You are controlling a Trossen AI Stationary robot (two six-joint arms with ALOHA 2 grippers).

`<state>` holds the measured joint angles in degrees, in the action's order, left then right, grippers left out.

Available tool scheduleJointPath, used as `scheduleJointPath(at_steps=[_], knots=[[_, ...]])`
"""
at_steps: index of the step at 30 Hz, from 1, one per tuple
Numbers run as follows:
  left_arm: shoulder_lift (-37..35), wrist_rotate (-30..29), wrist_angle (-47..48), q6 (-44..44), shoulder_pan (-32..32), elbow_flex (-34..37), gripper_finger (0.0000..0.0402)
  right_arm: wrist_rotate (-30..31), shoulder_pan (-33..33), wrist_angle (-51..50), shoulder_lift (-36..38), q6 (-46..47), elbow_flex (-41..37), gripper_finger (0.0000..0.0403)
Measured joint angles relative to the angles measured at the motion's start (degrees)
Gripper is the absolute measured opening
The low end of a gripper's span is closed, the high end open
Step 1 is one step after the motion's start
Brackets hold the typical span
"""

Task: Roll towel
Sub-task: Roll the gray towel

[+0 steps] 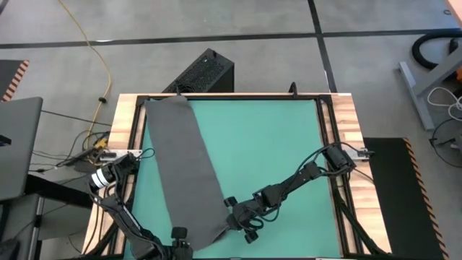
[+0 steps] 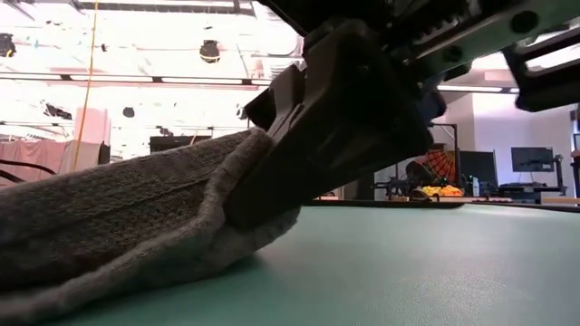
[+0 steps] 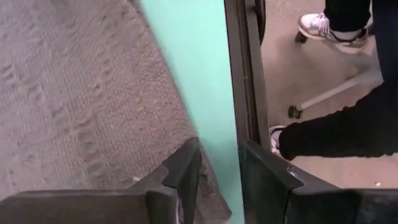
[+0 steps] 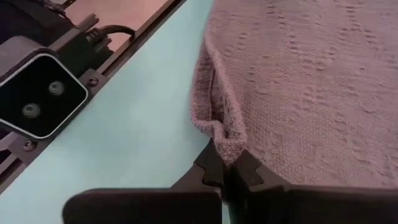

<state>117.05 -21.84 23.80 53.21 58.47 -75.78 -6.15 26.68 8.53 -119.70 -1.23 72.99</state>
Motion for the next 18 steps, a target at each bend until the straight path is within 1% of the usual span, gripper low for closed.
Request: scheduleJointPath(at_steps=[3,7,10,14,16,18], knots=[[-0.7,0.4,-2.7,-2.3,0.0,0.1,0.0117,0.0,0.3,-0.2,0.0,0.0,0.0,0.0018],[-3.3,-0.1,-3.3,-5.2,0.0,0.2,0.0118,0.0,0.3,-0.2,0.0,0.0,0.0,0.0018],[-4.0,-1.6,-2.4,-5.1,0.0,0.1,0.0118,0.0,0.3,0.0,0.0,0.0,0.0,0.0018],[-3.6,-0.3,-0.5,-4.0,0.0,0.2,0.0118,0.0,0.3,0.1,0.0,0.0,0.0,0.0018],[-3.6,0.6,1.9,-3.0,0.0,0.2,0.0118,0.0,0.3,0.1,0.0,0.2,0.0,0.0018],[-3.5,0.3,2.8,-2.7,-0.1,0.2,0.0118,0.0,0.3,0.1,0.0,0.2,0.0,0.0018]])
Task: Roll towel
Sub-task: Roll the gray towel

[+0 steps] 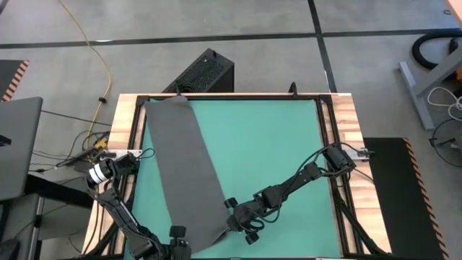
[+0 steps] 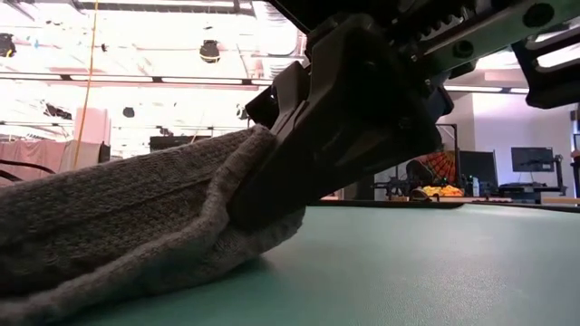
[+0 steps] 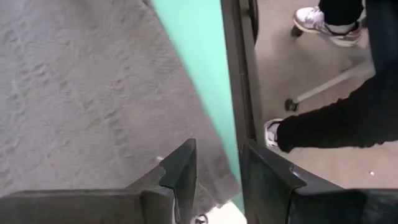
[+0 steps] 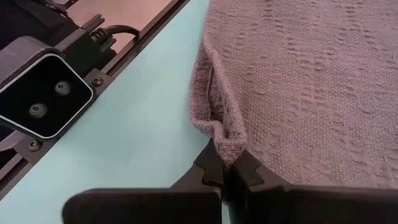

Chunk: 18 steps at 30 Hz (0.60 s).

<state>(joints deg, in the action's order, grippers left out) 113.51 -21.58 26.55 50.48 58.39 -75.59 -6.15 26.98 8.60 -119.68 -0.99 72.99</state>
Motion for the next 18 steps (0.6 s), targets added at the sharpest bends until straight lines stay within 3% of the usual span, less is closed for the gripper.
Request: scheduleJointPath(at_steps=[11,18], knots=[[3.3,1.7,-1.9,0.2,0.0,-0.2,0.0118,0.0,0.0,-0.1,0.0,0.0,0.0,0.0018],[3.5,2.5,2.9,4.8,-0.3,-0.2,0.011,0.0,0.0,-0.2,0.0,1.0,0.0,0.0018]])
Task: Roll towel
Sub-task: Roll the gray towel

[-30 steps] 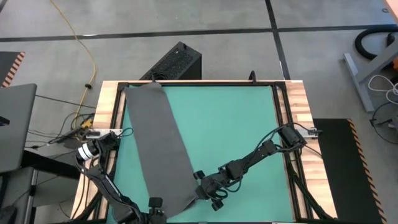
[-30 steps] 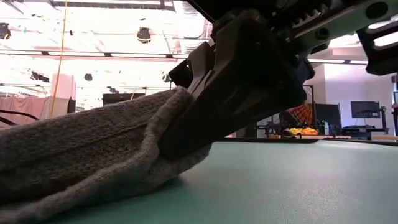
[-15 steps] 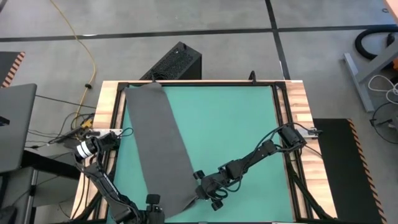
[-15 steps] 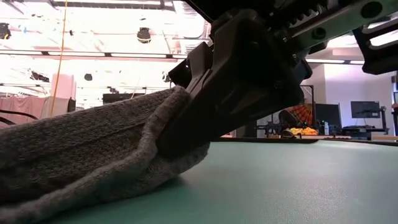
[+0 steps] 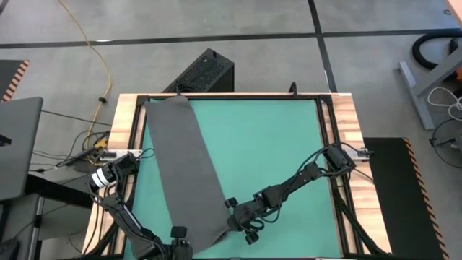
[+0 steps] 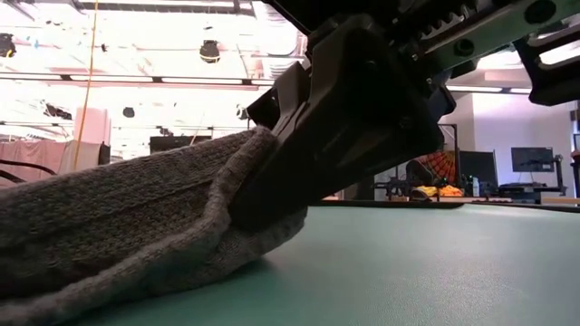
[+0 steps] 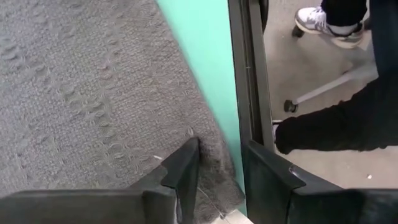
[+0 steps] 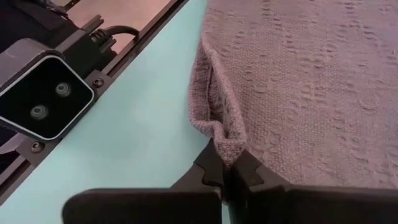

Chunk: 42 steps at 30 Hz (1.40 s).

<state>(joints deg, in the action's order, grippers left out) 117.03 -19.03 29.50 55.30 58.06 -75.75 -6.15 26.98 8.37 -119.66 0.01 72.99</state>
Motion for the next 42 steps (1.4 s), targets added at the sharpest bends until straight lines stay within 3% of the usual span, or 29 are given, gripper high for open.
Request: scheduleJointPath(at_steps=[8,17,21,27,35,42], knots=[[0.0,1.4,2.0,5.8,-0.2,0.0,0.0013,-0.6,0.5,-1.2,0.0,5.7,0.0,0.0018],[0.4,-11.8,1.8,16.2,4.7,0.3,0.0002,-4.3,0.6,1.2,0.0,15.2,-2.3,0.0018],[0.4,-12.5,1.3,21.8,5.2,0.3,0.0002,-4.3,0.5,6.1,0.0,23.2,-4.9,0.0018],[0.4,-11.9,-0.5,21.9,4.5,0.3,0.0001,-4.5,1.3,12.6,0.0,31.8,-8.1,0.0018],[-8.3,-14.2,-18.1,21.0,6.0,10.1,0.0,-6.2,2.4,17.1,0.0,34.0,-8.3,0.0018],[-11.2,-0.8,-36.9,21.8,3.8,18.7,0.0,-5.3,2.3,21.3,0.0,36.5,-8.3,0.0018]])
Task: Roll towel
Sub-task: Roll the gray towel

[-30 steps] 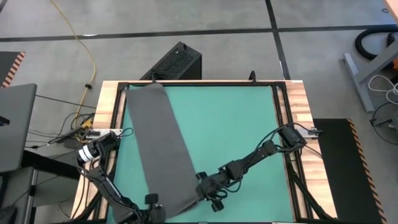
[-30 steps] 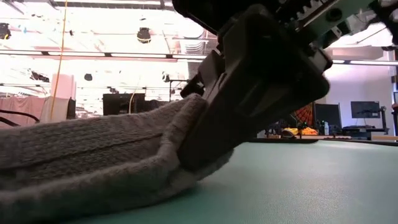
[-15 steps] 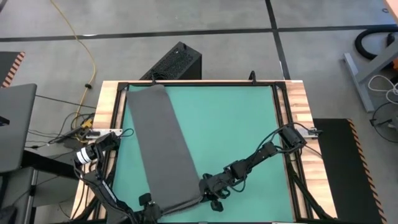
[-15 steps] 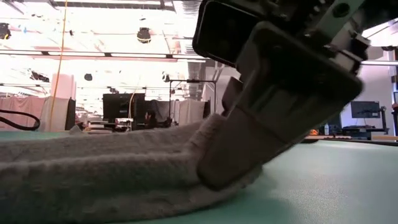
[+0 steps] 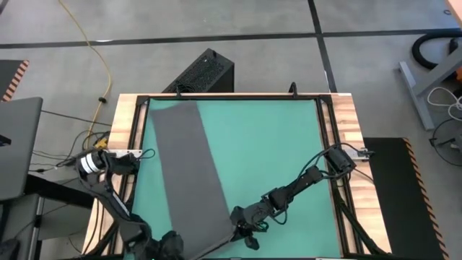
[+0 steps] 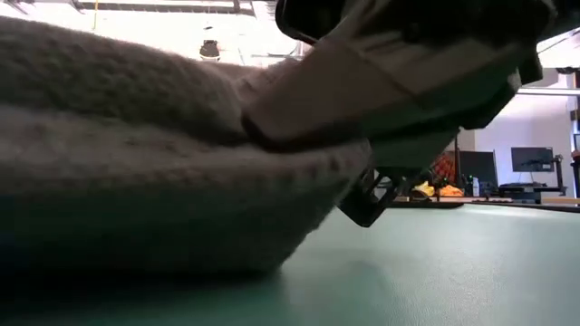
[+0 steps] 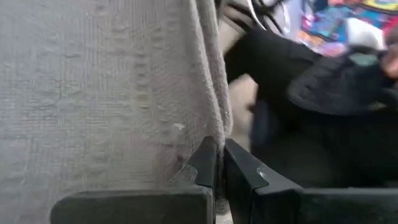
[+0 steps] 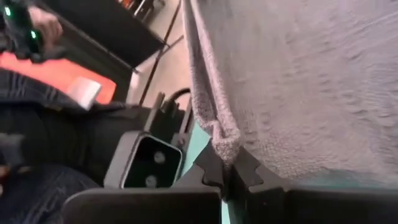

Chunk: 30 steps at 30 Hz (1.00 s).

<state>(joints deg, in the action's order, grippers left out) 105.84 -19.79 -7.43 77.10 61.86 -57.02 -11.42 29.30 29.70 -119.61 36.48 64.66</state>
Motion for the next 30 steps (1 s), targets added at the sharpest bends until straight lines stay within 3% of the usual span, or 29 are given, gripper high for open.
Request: scheduleJointPath(at_steps=[5,8,13,20,24,27,30], knots=[[0.0,5.1,-4.2,-1.0,-2.2,3.0,0.0,3.8,0.1,-1.0,0.0,5.6,0.0,0.0018],[-0.3,5.1,-7.6,-2.6,-2.5,4.0,0.0,5.6,0.3,-1.2,0.0,8.7,-0.6,0.0018],[-1.7,3.5,-7.3,2.9,-2.7,5.7,0.0006,10.3,0.8,0.7,0.1,14.7,-3.5,0.0018],[-7.2,3.7,-4.2,0.2,-2.4,5.9,0.0053,12.8,1.0,0.0,0.2,18.8,-4.4,0.0018],[-12.8,3.2,2.6,0.6,-2.4,5.8,0.0068,14.5,1.0,-1.2,0.3,20.2,-4.4,0.0018],[-16.9,-1.9,5.8,-1.3,-2.0,5.8,0.0069,15.8,1.0,-2.0,0.3,20.4,-4.4,0.0018],[-18.7,-9.9,3.2,-10.3,-1.7,5.8,0.0063,17.6,1.1,-2.0,0.2,20.8,-4.4,0.0017]])
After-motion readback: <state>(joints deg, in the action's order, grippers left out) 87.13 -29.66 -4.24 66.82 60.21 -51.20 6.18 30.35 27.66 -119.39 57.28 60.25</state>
